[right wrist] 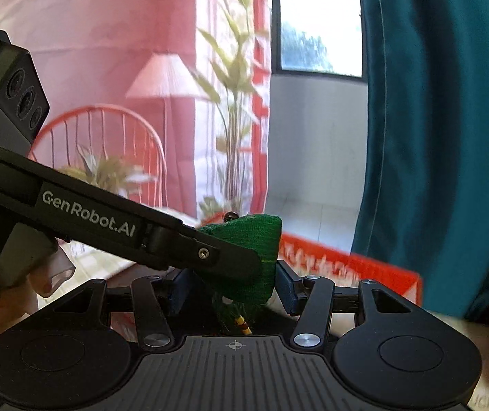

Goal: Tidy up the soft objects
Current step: 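Lift the green pouch into the red box and open both tools, then move both tools down to the plastic-wrapped bread loaf beside the box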

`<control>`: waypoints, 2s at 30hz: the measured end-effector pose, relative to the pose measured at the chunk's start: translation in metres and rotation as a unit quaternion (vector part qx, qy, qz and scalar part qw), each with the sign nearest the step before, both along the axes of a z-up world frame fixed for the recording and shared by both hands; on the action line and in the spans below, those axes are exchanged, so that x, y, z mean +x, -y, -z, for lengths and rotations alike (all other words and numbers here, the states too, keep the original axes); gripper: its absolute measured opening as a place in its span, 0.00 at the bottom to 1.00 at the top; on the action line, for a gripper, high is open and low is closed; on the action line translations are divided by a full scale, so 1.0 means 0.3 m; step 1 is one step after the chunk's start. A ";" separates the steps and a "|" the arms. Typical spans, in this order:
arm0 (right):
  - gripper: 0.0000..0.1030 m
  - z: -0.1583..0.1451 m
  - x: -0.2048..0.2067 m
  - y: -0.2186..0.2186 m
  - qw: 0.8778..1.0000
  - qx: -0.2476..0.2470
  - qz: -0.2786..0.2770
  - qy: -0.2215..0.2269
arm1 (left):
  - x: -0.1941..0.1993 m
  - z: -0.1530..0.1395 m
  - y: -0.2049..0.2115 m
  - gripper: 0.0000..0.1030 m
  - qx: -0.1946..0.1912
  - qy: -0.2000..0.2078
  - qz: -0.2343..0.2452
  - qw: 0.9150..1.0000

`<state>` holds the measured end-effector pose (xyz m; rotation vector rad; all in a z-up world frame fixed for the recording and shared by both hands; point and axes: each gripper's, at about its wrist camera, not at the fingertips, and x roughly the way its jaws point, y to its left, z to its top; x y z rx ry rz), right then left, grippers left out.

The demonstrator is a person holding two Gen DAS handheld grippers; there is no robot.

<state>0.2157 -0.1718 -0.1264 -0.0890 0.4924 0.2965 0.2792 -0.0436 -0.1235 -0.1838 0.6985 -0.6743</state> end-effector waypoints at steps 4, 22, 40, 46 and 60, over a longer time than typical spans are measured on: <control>0.47 0.061 0.008 0.014 1.000 0.012 0.008 -0.026 | 0.016 0.048 0.012 0.60 0.020 -0.013 -0.003 1.000; 0.58 0.111 -0.210 0.173 0.996 0.022 0.080 -0.042 | -0.150 0.026 -0.024 0.81 0.064 0.031 -0.065 0.995; 0.58 0.296 -0.517 0.281 0.985 -0.038 0.064 -0.159 | -0.361 0.209 0.085 0.81 0.066 -0.031 -0.023 0.997; 0.65 0.340 -0.553 0.275 0.984 -0.048 0.045 -0.165 | -0.358 0.257 0.095 0.77 0.060 -0.061 -0.011 0.996; 0.59 0.416 -0.462 0.184 0.985 -0.013 -0.029 -0.169 | -0.334 0.377 0.049 0.65 0.043 -0.127 -0.015 0.991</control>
